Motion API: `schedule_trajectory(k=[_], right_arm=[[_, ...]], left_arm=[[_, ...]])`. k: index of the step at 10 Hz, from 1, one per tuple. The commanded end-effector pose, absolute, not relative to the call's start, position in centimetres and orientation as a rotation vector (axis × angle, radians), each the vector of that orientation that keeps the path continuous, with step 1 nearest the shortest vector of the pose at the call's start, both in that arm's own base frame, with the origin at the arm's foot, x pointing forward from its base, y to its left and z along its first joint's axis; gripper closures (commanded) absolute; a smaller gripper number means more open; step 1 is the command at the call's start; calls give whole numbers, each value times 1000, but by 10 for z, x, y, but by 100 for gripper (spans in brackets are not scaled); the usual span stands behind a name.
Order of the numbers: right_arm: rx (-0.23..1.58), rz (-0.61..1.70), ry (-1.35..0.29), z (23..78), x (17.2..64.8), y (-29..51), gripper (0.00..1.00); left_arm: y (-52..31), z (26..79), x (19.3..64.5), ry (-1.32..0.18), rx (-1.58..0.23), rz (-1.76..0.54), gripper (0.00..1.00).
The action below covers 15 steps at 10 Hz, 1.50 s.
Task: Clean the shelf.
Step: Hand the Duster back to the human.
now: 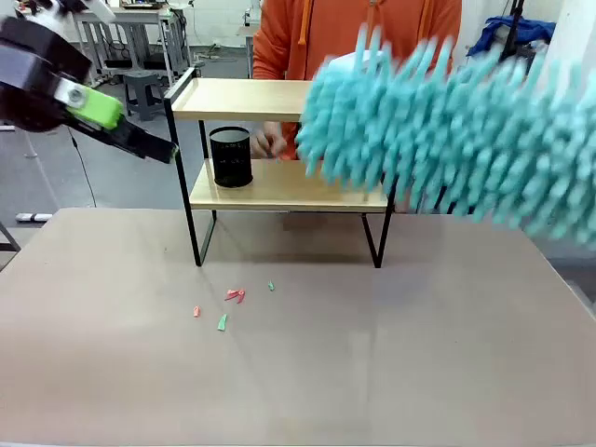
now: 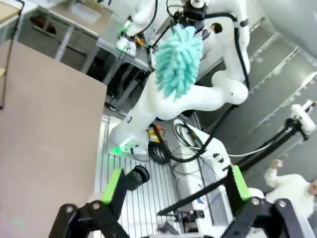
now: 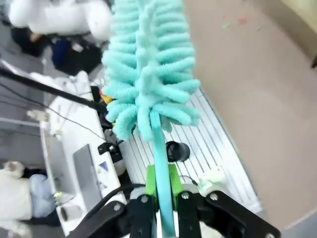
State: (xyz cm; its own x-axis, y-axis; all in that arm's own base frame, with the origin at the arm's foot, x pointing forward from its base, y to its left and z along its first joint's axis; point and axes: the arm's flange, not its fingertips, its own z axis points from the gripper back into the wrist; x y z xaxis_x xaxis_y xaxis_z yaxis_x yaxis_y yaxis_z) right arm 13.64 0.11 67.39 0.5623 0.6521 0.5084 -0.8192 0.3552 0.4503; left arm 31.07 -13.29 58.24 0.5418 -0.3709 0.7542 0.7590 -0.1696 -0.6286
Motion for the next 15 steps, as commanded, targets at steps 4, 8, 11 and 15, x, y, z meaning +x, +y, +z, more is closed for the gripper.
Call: schedule_trajectory(k=[4,8,11,15], right_arm=[[772,1063,-23,666,169,29,88],[697,1201,181,661,192,84,88],[731,1226,252,646,207,117,88],[779,1129,201,631,227,120,88]], left_arm=[[-161,571,316,-325,-1531,-1108,0],[-206,555,321,-169,-1496,-1141,0],[-257,542,324,-138,-1385,-1202,0],[-295,527,300,-38,-1426,-1314,0]])
